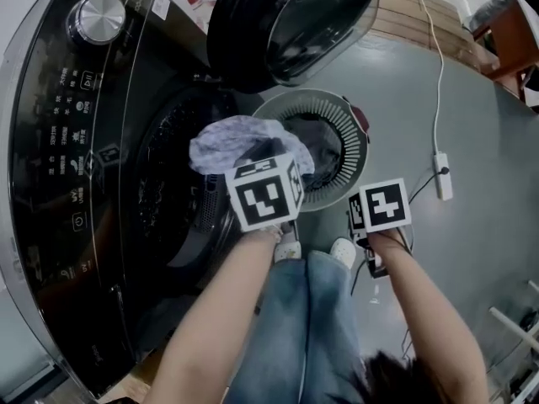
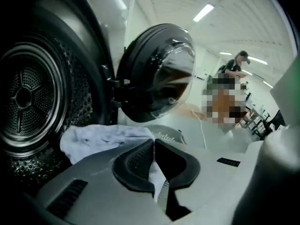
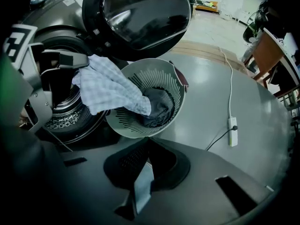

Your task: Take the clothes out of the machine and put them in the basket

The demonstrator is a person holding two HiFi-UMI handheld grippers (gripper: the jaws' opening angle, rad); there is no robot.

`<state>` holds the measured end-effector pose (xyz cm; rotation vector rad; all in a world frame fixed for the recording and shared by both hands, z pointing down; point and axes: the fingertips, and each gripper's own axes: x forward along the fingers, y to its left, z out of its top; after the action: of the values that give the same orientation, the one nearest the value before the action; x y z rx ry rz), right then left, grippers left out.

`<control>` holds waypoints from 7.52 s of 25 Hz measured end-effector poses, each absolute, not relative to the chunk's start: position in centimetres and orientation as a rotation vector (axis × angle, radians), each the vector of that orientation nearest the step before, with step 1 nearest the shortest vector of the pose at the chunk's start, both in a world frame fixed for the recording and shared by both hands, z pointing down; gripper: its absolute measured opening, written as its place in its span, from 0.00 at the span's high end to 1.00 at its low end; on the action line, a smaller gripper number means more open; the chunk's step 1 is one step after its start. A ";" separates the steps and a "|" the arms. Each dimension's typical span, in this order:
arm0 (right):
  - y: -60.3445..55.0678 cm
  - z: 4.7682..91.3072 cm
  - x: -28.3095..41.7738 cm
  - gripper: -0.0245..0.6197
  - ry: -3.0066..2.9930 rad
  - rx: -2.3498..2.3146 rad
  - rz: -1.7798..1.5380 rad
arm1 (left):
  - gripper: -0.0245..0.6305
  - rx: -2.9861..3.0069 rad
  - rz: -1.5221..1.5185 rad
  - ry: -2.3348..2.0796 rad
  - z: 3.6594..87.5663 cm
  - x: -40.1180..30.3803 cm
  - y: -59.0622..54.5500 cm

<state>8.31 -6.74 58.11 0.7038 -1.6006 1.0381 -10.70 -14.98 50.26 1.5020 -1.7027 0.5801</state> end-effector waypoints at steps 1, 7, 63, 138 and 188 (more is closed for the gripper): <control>-6.7 58.0 8.6 0.96 -1.599 0.707 1.039 | 0.94 1.518 0.568 -1.695 49.9 -9.8 -15.3; -6.9 57.8 10.8 0.96 -1.591 0.744 1.052 | 0.94 1.605 0.532 -1.641 48.4 -6.0 -16.1; -12.3 62.5 7.5 0.96 -1.748 0.999 1.304 | 0.17 1.385 1.018 -1.392 69.7 -12.4 -12.5; -3.2 2.3 3.1 0.96 -2.661 1.122 0.585 | 0.18 2.081 0.392 -1.615 6.9 -12.9 -4.2; 15.2 -11.4 16.4 0.96 -2.835 1.266 -0.325 | 0.96 2.392 0.150 -2.469 -13.2 -4.4 19.3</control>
<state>16.38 15.21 -11.37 1.2662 -2.8349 -0.3255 -4.45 19.33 -13.23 2.3925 -2.4690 0.1501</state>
